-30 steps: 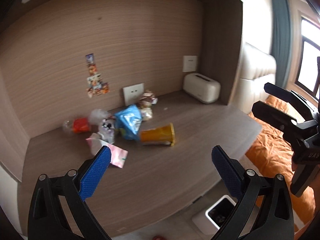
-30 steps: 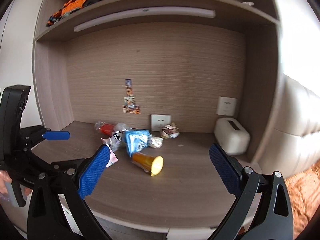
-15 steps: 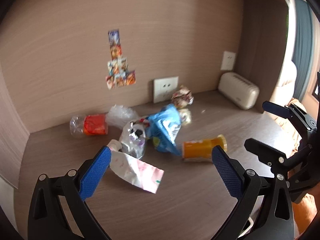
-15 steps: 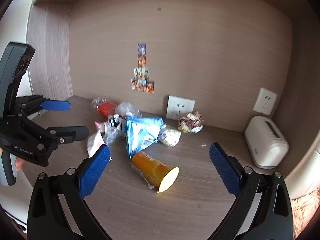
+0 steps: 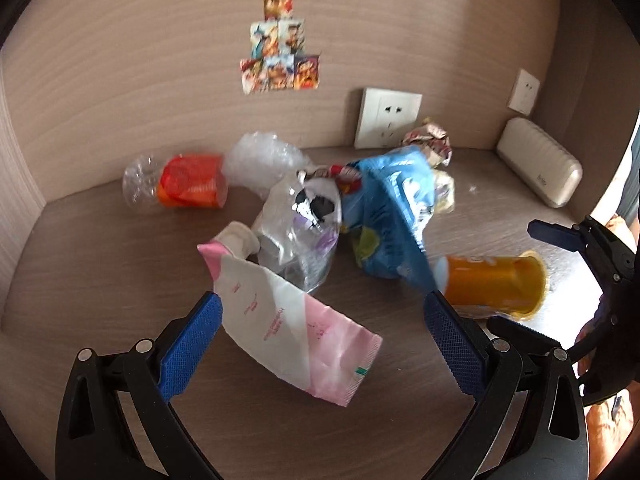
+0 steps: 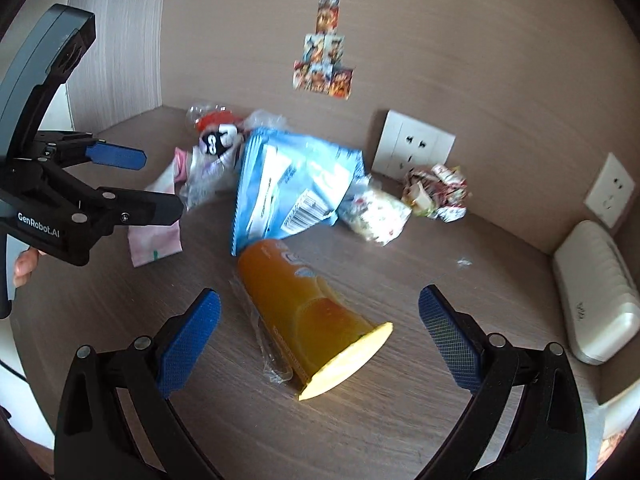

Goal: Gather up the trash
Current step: 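Move both open tools back to the desk trash pile, then grasp the pink-and-white wrapper with the left tool while the right tool grasps the orange cup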

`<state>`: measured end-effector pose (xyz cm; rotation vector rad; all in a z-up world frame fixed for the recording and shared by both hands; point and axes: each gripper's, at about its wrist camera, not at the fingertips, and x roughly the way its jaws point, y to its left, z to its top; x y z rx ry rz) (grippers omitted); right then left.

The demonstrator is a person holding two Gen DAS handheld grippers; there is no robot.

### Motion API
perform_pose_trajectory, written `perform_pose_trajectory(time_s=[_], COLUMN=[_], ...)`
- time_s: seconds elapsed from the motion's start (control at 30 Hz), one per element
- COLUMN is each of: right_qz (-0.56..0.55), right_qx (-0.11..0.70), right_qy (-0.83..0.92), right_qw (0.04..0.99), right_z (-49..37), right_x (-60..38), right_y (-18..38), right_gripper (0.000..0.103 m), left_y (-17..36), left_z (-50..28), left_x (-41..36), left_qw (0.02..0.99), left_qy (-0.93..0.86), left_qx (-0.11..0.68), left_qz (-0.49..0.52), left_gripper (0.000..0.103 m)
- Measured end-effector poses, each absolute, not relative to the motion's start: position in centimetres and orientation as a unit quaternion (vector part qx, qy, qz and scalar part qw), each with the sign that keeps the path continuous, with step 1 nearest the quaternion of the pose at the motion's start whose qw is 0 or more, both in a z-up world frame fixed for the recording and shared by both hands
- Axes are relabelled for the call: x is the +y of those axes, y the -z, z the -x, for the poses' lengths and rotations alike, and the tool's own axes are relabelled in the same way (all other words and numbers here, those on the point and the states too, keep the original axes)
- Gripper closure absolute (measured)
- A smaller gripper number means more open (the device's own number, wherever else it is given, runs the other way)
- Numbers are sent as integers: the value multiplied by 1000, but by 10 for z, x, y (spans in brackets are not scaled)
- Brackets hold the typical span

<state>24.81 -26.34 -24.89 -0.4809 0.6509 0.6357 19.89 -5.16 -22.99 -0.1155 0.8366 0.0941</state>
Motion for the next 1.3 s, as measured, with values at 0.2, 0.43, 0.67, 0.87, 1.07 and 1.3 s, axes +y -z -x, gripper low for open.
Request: perform_pose_trajectory(time_s=[0.2,0.43,0.67,0.87,1.07,1.3], right_qz=[237,255,230,204,176,154], right_qx=[345,374,394,399,409,400], right_qy=[-320,-340,-362,-367,-359,-368], right_qw=[850,824,813,815,820,825], right_z=[-267,-271,-268,-266,-262,-250], right_x=[-257,-245,-234,-226,-223,-220], right_y=[258,269,268,266,265,253], right_gripper=[4,31,36,42,57,57], left_y=[248,263,263,257,245,242], left_z=[-213,-222,-216,-197,-187,-177], left_x=[-39,-21,-20,-18,-22,-15], left_qw=[896,882,882,886,894,893], left_qy=[-56,-79,-92,-73,-59,-47], left_qx=[432,450,453,448,440,442], left_qz=[82,119,92,96,66,72], left_gripper=[5,9,34,51,58,63])
